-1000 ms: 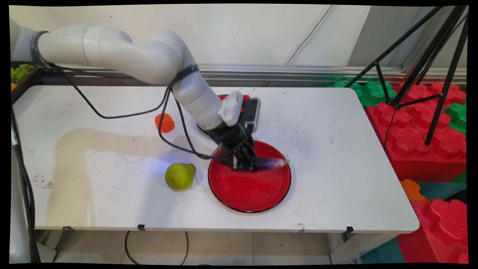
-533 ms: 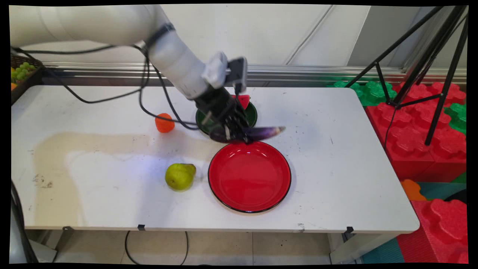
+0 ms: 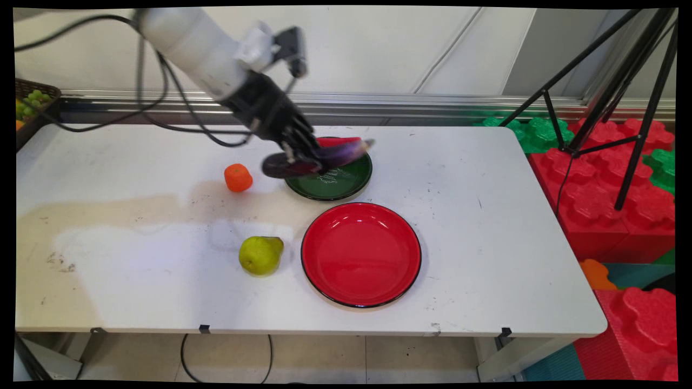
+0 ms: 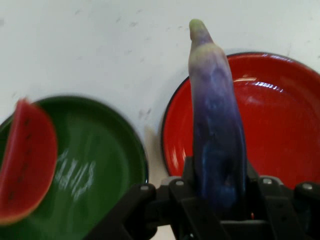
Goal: Place the picked object on the table
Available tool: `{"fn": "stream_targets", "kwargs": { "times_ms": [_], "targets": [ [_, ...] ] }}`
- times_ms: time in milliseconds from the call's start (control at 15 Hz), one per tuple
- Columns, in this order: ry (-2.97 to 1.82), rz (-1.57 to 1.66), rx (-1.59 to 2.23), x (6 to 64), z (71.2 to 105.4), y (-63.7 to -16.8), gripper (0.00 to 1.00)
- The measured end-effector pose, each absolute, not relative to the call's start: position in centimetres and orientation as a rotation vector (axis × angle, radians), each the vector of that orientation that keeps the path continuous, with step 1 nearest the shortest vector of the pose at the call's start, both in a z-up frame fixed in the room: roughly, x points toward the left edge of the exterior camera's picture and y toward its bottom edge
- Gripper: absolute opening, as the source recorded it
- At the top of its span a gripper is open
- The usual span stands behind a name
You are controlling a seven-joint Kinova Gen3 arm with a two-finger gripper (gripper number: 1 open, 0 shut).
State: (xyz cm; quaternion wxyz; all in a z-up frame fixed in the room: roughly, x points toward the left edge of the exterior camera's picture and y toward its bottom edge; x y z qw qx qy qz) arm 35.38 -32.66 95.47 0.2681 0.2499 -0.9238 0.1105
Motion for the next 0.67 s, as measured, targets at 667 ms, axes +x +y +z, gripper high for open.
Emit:
{"fn": "stream_targets", "kwargs": {
  "times_ms": [667],
  "targets": [
    [-2.493,0.281,0.985,43.4,96.1,-26.6,0.00]
  ]
}}
